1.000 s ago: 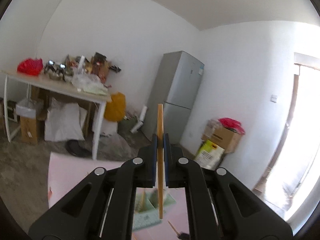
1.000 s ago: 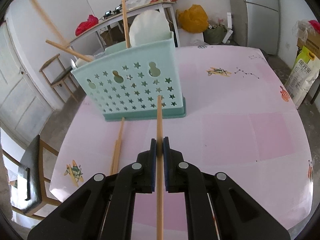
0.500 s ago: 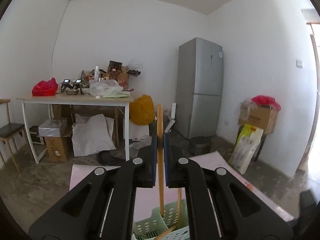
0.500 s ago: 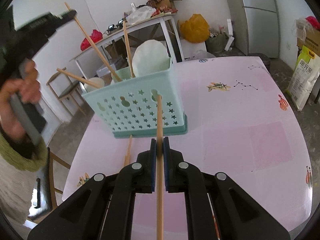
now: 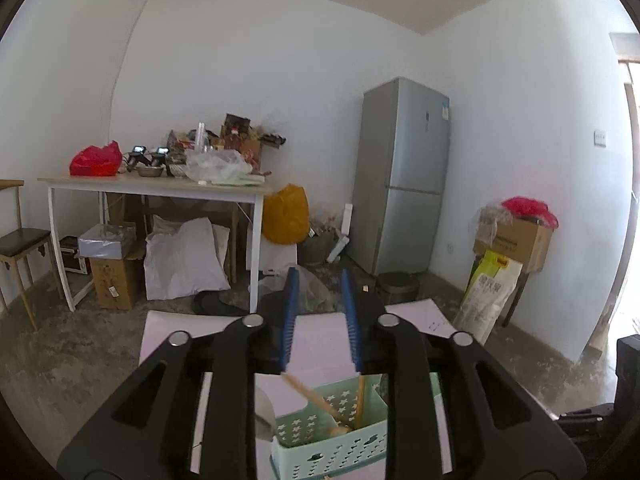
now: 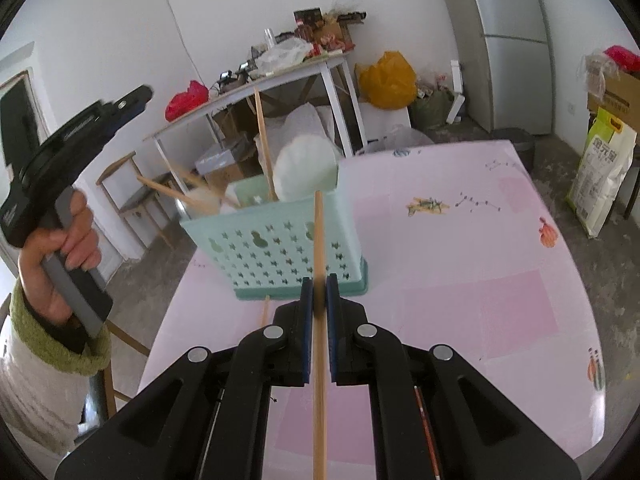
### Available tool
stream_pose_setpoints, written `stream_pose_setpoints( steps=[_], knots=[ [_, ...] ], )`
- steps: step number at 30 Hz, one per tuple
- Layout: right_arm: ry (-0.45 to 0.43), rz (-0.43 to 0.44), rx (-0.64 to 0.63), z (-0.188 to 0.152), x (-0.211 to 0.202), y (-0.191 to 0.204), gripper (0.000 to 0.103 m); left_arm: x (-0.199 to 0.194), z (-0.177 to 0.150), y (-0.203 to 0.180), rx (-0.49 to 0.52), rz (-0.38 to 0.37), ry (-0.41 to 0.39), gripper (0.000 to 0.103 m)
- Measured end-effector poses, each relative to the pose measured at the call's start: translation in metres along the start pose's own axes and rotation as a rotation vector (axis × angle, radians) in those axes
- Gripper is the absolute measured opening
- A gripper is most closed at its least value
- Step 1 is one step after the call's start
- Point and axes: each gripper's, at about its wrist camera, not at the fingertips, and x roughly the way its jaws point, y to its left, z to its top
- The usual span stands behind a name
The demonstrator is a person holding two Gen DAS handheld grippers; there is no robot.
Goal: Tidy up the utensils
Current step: 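Insert the chopstick into the green holder and open the right tool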
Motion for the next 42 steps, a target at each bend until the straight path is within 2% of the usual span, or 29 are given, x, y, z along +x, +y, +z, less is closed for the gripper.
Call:
stream_pose_setpoints(
  steps=[6,12,17,21,24,30,32,42],
  knots=[
    [-0.085,0.044,-0.01,0.025,-0.023,0.003,0.007,-0.047,0.0,0.018,-0.063,0.004,-0.044,0.029],
    [-0.214,0.134,-0.047,0.068,-0.043,0.016,0.007,-0.082,-0.019,0.042,-0.12,0.034,-0.02,0.034],
    [-0.307,0.205,-0.092,0.101,-0.042,0.038,0.007,-0.104,-0.049,0.062,-0.147,0.077,0.051,0.036],
    [-0.375,0.249,-0.099,0.13,-0.03,0.057,0.007,-0.111,-0.074,0.071,-0.196,0.081,0.134,0.036],
    [-0.418,0.261,-0.111,0.147,-0.018,0.069,0.007,-0.115,-0.086,0.073,-0.205,0.088,0.16,0.036],
    [-0.5,0.23,-0.118,0.174,0.019,0.086,0.007,-0.122,-0.105,0.074,-0.185,0.12,0.201,0.036],
    [-0.515,0.182,-0.133,0.175,0.035,0.092,0.007,-0.122,-0.108,0.077,-0.194,0.13,0.208,0.036],
    [-0.466,0.021,-0.194,0.158,0.109,0.096,0.007,-0.123,-0.113,0.095,-0.218,0.172,0.214,0.036]
  ],
)
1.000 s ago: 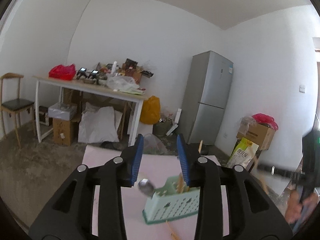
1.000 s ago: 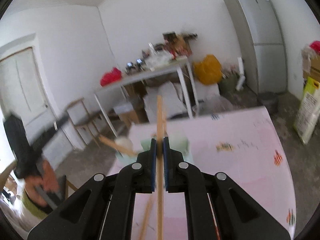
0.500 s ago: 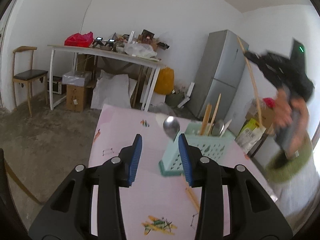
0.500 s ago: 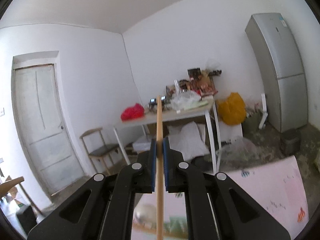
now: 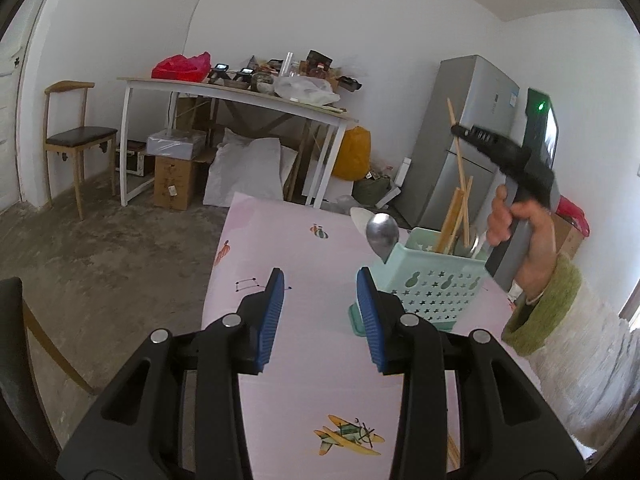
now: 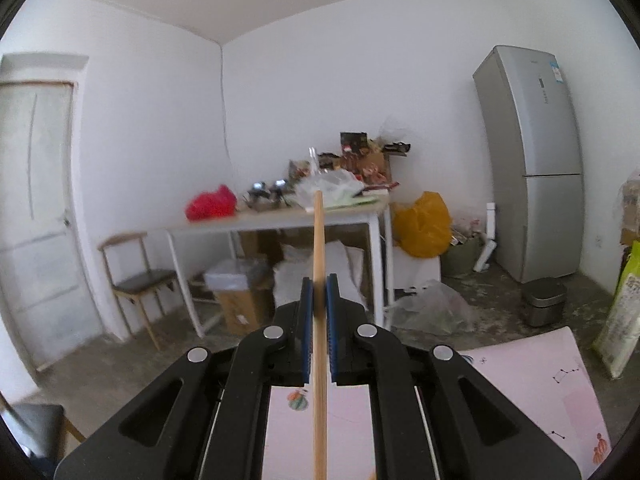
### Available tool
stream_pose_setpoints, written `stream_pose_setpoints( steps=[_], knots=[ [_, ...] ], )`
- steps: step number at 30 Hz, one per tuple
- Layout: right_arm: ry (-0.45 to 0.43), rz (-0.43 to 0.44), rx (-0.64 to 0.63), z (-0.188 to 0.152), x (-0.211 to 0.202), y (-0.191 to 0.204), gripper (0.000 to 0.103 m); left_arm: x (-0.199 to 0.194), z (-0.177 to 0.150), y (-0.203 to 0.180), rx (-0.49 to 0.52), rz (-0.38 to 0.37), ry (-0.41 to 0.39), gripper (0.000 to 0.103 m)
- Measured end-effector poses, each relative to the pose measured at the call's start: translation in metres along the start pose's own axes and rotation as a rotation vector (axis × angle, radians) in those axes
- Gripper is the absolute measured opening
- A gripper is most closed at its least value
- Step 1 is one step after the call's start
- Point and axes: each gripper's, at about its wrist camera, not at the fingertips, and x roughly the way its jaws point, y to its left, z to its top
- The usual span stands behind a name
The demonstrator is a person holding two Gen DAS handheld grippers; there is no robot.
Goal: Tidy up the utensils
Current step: 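Insert the chopstick into the green holder and open the right tool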
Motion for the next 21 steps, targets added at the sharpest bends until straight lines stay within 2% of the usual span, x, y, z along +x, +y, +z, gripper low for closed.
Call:
stream_pose_setpoints(
  steps=[13,21],
  knots=[
    [0.035,-0.044,-0.034,-0.016,0.01,-0.004,0.007,0.006,-0.001,0.002,-0.012,0.004,0.011,0.036],
    [0.039,-0.029,-0.031,-0.022,-0.007,-0.005,0.007,0.007,-0.003,0.005,-0.024,0.009,0.012,0.036]
  ],
)
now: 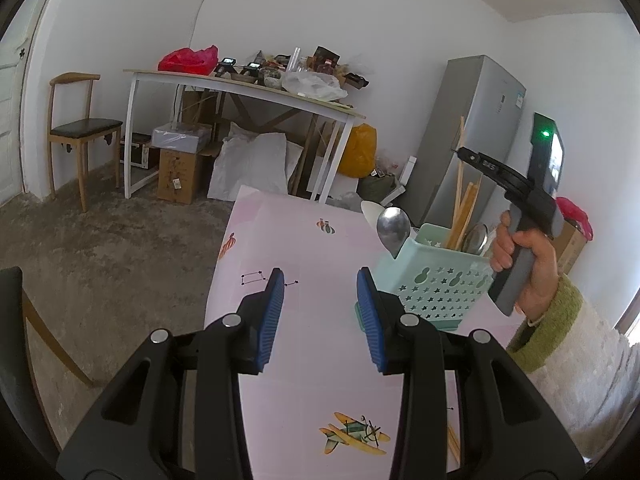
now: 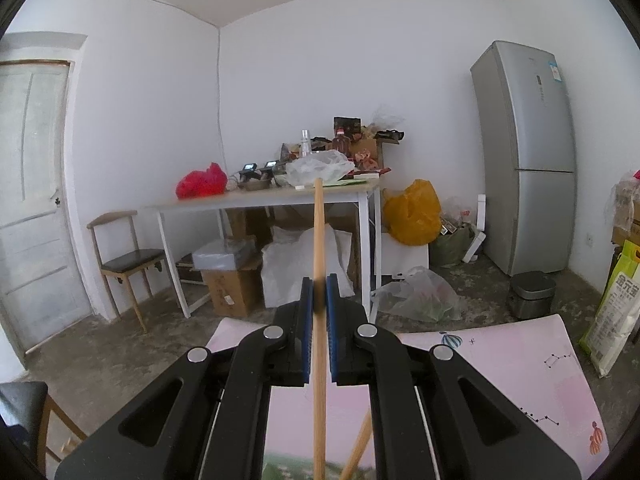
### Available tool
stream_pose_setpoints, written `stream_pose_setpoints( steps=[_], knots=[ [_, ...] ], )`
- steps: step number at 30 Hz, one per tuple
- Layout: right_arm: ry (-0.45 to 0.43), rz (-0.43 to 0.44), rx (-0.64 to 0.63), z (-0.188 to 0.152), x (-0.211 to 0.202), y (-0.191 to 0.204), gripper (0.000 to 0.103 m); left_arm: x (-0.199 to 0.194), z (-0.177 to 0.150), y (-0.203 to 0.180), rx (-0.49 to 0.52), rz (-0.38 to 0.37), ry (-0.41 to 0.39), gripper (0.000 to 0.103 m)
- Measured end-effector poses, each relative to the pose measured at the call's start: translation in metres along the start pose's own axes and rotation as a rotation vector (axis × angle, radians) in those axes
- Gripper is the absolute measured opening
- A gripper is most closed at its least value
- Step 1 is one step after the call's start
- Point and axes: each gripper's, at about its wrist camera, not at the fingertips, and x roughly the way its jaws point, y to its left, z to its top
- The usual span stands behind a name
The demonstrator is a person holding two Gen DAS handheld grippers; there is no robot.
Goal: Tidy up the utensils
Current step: 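Insert the chopstick into the green holder and open the right tool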
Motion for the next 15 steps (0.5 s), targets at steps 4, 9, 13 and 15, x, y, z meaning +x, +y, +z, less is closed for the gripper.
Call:
stream_pose_setpoints(
  steps=[4,9,13,15],
  knots=[
    [0.017,0.021,-0.021,-0.009,-0.019,-0.002,0.007,0.001,-0.002,0.002,-0.008,-0.004,0.003,0.036],
    [0.114,0.038,-0.102,-0.024,-0.035,-0.001,0.031,0.002,-0.005,0.001,-0.01,-0.017,0.013,0.036],
    [0.105,0.031,-0.101,-0.021,-0.057,-0.007,0.047,0.002,-0.007,-0.002,-0.004,-0.023,0.014,0.036],
    [0.088,0.032,-0.084,-0.016,-0.073,-0.013,0.05,0.002,-0.009,-0.003,-0.001,-0.024,0.017,0.037]
  ],
)
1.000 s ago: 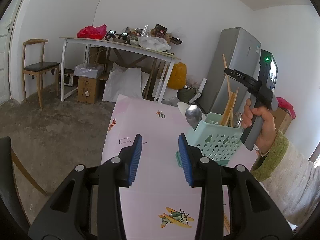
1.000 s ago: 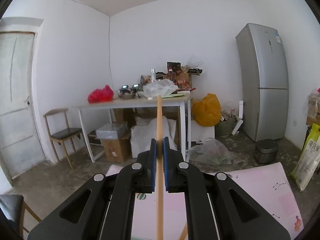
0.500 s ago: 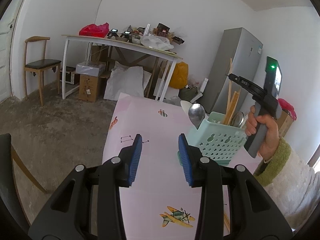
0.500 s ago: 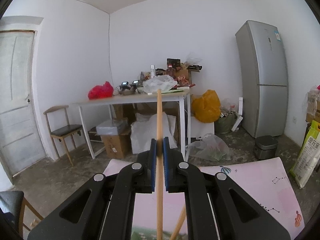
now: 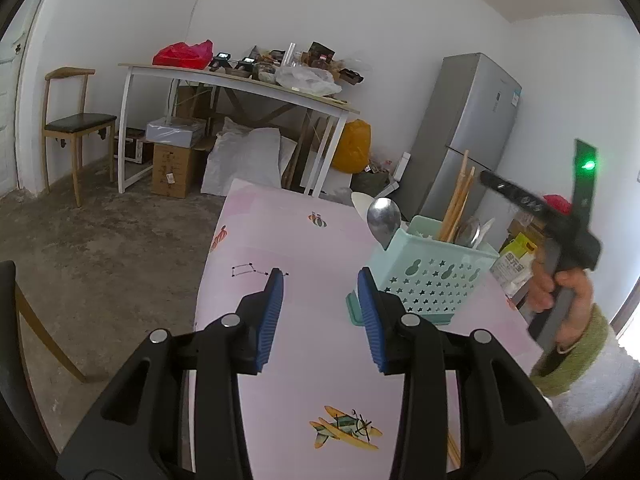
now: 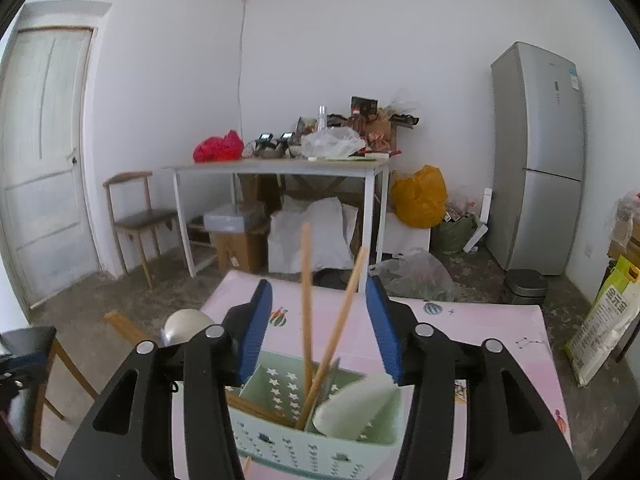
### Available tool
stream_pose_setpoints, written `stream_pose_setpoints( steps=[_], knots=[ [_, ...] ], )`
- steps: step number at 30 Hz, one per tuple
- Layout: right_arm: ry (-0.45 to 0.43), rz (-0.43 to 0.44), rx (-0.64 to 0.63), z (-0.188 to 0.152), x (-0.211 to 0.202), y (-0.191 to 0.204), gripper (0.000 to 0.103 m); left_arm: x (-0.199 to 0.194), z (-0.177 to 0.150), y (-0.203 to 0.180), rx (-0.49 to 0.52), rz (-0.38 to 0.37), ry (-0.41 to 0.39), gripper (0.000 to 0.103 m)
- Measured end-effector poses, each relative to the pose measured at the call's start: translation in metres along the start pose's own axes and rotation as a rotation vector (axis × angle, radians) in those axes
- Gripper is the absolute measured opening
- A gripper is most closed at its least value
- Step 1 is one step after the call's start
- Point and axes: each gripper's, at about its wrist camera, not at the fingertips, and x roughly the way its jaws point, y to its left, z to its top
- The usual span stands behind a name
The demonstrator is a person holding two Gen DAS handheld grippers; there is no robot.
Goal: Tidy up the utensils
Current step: 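Insert the chopstick into the green holder and open the right tool, then move both open tools down to the remaining chopsticks on the table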
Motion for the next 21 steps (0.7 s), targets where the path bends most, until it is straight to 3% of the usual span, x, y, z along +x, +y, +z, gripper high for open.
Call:
stream_pose_setpoints(
  steps=[5,9,13,18,21],
  knots=[
    [-0.022,0.031,0.058,0.003,-0.041,-0.013,0.053,0.004,-0.004,-0.003,0.009,-0.002,0.027,0.041],
    [0.036,0.043,0.089,-0.01,-0.067,-0.018,0.053,0.014,-0.01,-0.008,0.032,-0.003,0.092,0.047],
    [0.171,0.072,0.152,-0.038,-0.071,-0.021,0.053,0.026,-0.02,-0.017,0.065,-0.001,0.168,0.053],
    [0.42,0.127,0.241,-0.102,-0.06,-0.014,0.053,0.049,-0.041,-0.033,0.141,0.034,0.308,0.059],
    [0.527,0.146,0.274,-0.136,-0.054,-0.004,0.051,0.065,-0.056,-0.041,0.175,0.071,0.393,0.062]
  ],
)
